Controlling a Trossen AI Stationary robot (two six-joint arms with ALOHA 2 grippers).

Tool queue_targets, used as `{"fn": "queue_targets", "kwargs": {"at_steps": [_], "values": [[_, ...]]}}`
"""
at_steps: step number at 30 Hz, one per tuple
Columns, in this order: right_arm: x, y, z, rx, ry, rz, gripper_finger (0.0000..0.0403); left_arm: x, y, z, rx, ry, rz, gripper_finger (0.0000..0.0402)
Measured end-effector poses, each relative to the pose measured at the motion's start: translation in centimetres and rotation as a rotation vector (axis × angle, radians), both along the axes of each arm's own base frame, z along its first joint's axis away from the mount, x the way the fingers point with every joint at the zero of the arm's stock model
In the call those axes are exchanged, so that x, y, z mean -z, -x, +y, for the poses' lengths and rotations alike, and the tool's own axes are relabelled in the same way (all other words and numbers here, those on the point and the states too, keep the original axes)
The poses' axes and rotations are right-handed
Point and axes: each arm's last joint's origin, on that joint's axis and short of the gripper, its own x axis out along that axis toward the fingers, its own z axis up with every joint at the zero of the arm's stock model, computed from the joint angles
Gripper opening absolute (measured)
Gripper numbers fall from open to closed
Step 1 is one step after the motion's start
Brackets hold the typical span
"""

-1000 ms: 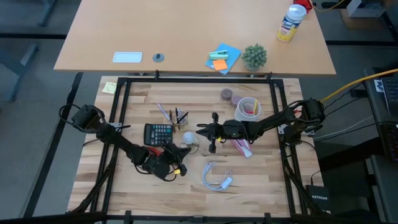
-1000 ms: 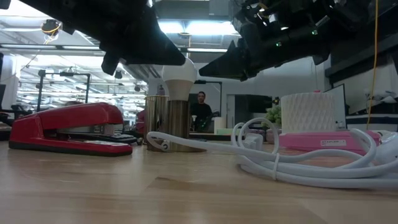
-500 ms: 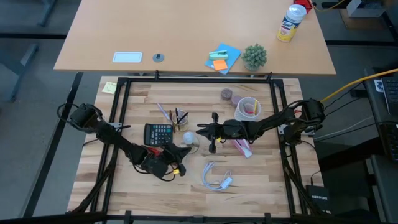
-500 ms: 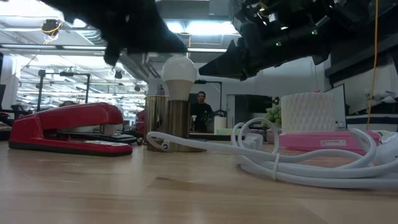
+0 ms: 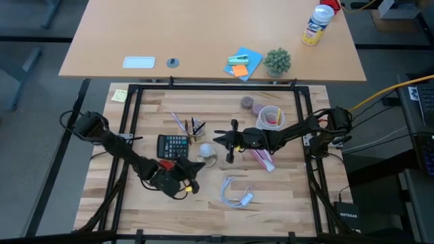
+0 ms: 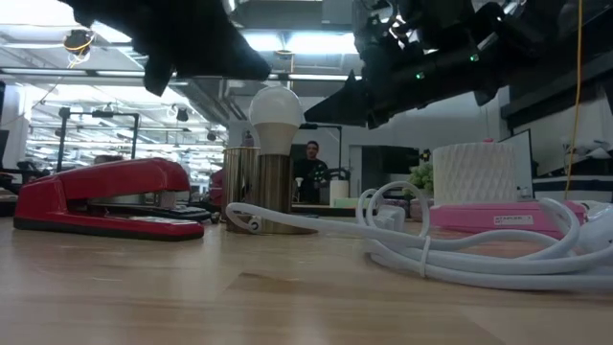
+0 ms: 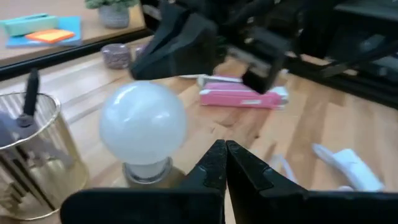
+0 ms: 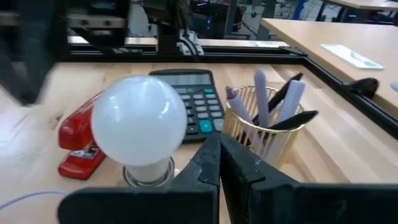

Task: Screw lightbulb
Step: Insert the white lightbulb into the gold lamp

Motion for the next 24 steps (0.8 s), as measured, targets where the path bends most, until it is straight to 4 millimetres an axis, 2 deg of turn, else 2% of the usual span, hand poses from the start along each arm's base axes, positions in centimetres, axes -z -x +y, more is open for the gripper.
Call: {"fn": "queue_targets", "kwargs": {"at_steps": [11, 24], "values": [[-0.7, -0.5, 0.5, -0.146, -0.035, -0.021, 0.0008, 0.5, -0.6, 1.8, -0.061, -0.033, 0.058, 0.0001], [0.3, -0.6, 0.7, -0.227, -0.076, 0.034, 0.0007, 1.1, -0.4, 2.6, -0.095, -0.038, 0.111, 0.0001]]}}
